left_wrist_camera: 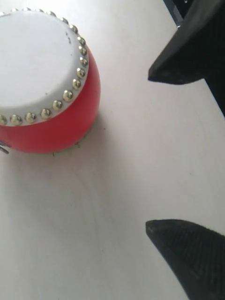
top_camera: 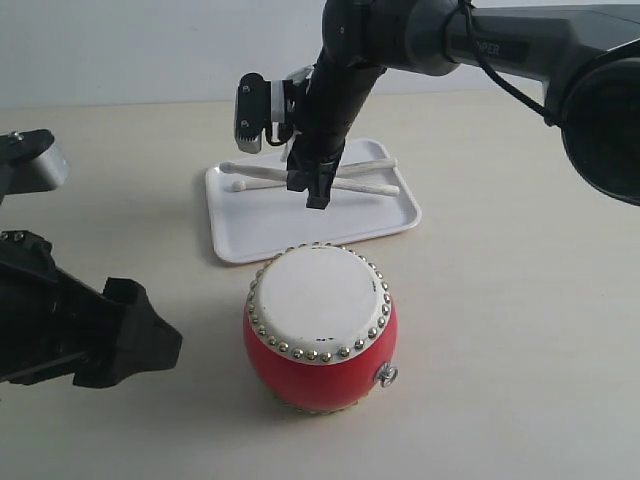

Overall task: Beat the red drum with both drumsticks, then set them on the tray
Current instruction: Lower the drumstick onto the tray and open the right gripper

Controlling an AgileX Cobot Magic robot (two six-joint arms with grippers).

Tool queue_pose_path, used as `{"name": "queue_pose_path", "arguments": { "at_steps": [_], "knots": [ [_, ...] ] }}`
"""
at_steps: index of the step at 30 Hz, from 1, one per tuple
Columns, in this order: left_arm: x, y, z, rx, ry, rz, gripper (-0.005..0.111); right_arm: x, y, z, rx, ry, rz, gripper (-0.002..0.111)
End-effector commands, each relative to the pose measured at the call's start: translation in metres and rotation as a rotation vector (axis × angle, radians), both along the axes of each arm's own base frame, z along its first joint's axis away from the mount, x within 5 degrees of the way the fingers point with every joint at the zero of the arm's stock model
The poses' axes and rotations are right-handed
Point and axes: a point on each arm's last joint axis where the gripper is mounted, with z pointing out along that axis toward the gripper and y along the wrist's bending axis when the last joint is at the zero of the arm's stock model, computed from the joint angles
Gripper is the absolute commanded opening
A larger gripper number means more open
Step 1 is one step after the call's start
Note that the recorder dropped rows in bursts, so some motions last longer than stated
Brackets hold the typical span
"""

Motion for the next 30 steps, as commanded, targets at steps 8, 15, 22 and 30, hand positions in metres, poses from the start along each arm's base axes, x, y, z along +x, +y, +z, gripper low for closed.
{"name": "queue_pose_path", "arguments": {
  "at_steps": [8,15,22,30],
  "knots": [
    [0.001,-0.005,0.002,-0.067,-0.001,0.023,0.076,0.002,0.001,0.004,0.010,-0.009,-0.011,0.000],
    [0.001,-0.005,0.002,-0.069,0.000,0.024,0.076,0.005,-0.004,-0.012,-0.057,-0.011,-0.011,0.000],
    [0.001,-0.005,0.002,-0.070,0.001,0.024,0.076,0.006,-0.004,-0.014,-0.063,-0.019,-0.030,0.000],
    [0.000,-0.005,0.002,-0.066,0.005,0.022,0.076,0.007,-0.007,-0.024,-0.109,-0.020,-0.021,0.000]
  ]
}}
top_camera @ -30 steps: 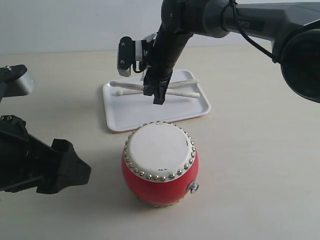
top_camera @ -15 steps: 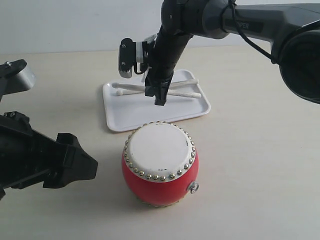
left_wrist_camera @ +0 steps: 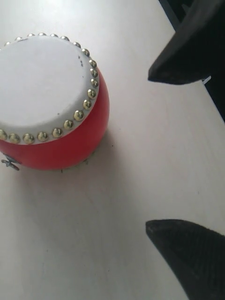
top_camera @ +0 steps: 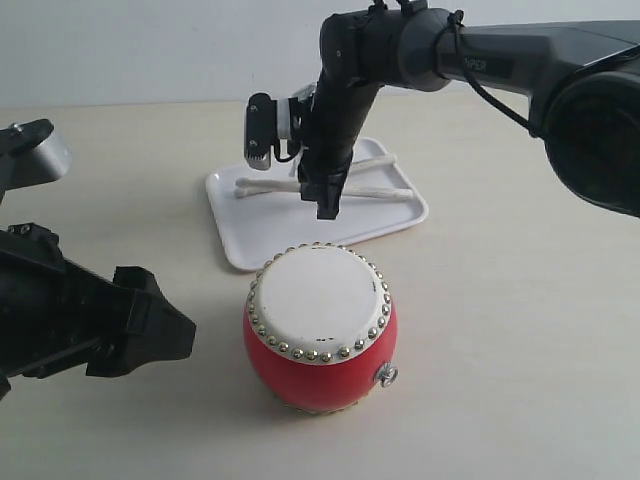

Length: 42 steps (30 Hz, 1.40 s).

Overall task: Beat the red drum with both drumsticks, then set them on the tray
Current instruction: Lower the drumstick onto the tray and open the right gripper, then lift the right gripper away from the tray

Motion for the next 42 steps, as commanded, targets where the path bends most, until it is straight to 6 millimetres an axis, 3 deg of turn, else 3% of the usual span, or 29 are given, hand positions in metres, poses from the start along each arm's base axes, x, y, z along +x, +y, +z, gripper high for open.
{"name": "queue_pose_path", "arguments": {
  "at_steps": [1,6,14,20,26,34,38,42],
  "knots": [
    [0.000,0.000,-0.001,-0.003,0.002,-0.001,0.076,0.003,-0.002,-0.003,-0.026,-0.012,0.002,0.000],
    [-0.001,0.001,-0.004,0.006,0.005,-0.004,0.076,0.003,-0.001,-0.004,-0.023,-0.010,0.000,0.003],
    [-0.001,0.000,-0.004,0.008,-0.006,-0.018,0.076,0.001,-0.002,-0.001,-0.022,0.001,-0.006,0.032],
    [-0.001,0.000,-0.004,0.008,-0.006,-0.018,0.076,0.001,-0.002,0.013,-0.007,-0.024,-0.006,0.040],
    [-0.001,0.001,-0.004,0.011,-0.006,-0.021,0.076,0.000,-0.003,0.038,0.057,-0.029,-0.159,0.040],
    [-0.001,0.000,-0.004,0.014,-0.014,-0.034,0.076,-0.009,-0.013,0.074,0.139,0.065,-0.611,0.040],
    [0.002,-0.001,-0.002,0.011,-0.073,-0.081,0.076,-0.027,-0.025,0.086,0.016,0.182,-0.707,0.029],
    [0.008,-0.005,0.004,-0.035,-0.184,-0.104,0.076,-0.035,-0.028,0.098,0.041,0.196,-0.710,0.014]
  ]
}}
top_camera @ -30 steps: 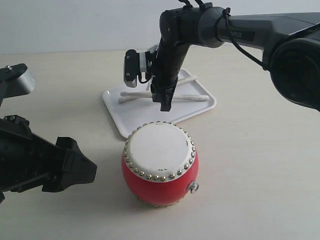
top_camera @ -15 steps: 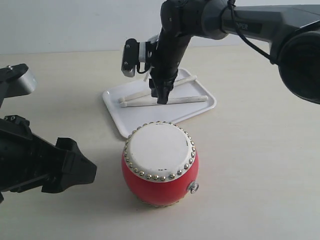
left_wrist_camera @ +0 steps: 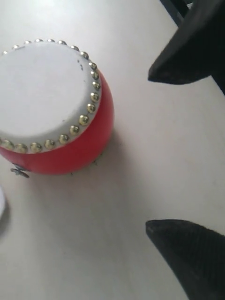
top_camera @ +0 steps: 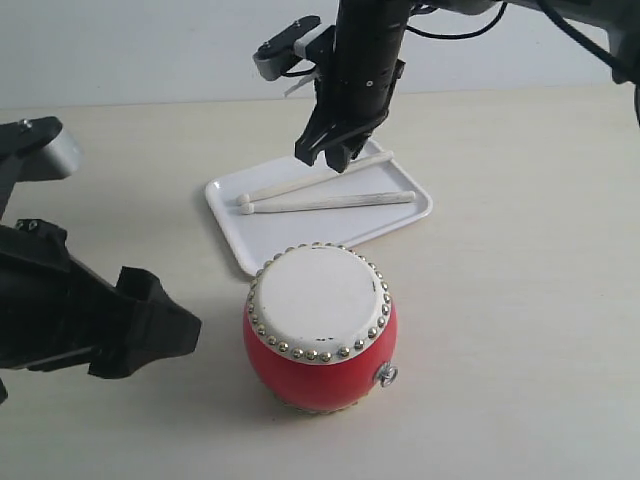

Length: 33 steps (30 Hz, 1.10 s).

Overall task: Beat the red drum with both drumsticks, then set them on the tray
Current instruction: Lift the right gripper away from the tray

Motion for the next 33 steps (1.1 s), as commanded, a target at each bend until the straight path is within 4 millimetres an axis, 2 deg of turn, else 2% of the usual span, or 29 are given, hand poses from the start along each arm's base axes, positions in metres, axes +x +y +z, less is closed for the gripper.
{"name": "queue_pose_path", "arguments": {
  "at_steps": [1,4,9,15,18,21,24,31,33],
  "knots": [
    [0.008,-0.005,0.006,-0.060,-0.124,-0.024,0.076,-0.013,-0.007,0.019,0.011,0.015,-0.028,0.010],
    [0.010,-0.007,0.008,-0.076,-0.166,-0.033,0.076,-0.024,-0.013,0.031,0.021,0.019,-0.038,0.000],
    [0.011,-0.007,0.009,-0.073,-0.184,-0.043,0.076,-0.048,-0.027,0.051,0.023,0.018,-0.045,0.000],
    [0.016,-0.010,0.015,-0.100,-0.290,-0.074,0.074,-0.086,-0.048,0.071,0.042,0.040,-0.056,0.000],
    [0.018,-0.011,0.018,-0.117,-0.336,-0.079,0.070,-0.104,-0.053,0.081,0.140,0.012,-0.074,0.000],
    [0.021,-0.013,0.018,-0.130,-0.356,-0.072,0.060,-0.119,-0.061,0.084,0.203,-0.058,-0.084,0.000],
    [0.024,-0.016,0.013,-0.119,-0.345,-0.072,0.048,-0.133,-0.071,0.078,0.229,-0.117,-0.093,0.000],
    [0.037,-0.027,-0.006,-0.078,-0.334,-0.082,0.003,-0.172,-0.092,0.062,0.310,-0.170,-0.134,0.000],
    [0.042,-0.030,-0.007,-0.080,-0.371,-0.092,0.000,-0.184,-0.099,0.064,0.351,-0.207,-0.144,0.000]
  ]
}}
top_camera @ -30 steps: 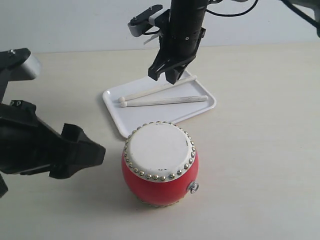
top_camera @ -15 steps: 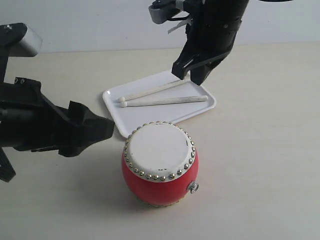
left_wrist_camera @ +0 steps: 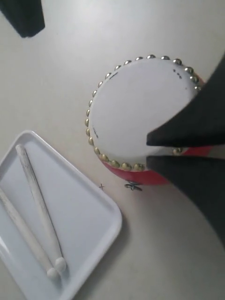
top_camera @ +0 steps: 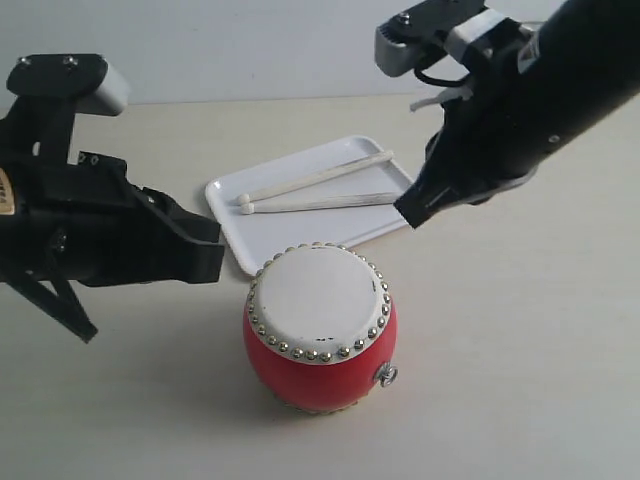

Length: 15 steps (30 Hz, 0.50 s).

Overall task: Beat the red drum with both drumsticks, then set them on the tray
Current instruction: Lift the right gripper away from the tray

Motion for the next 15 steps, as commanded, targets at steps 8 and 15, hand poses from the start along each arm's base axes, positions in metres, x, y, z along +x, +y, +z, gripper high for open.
{"name": "queue_pose_path", "arguments": {
  "at_steps": [8,15],
  "knots": [
    [0.025,-0.017,-0.003,-0.077,-0.231,0.003,0.000,-0.058,-0.030,0.017,0.293,-0.310,-0.032,0.000],
    [0.025,-0.017,-0.008,-0.048,-0.207,-0.009,0.000,-0.082,-0.047,0.013,0.308,-0.377,-0.034,0.000]
  ]
}}
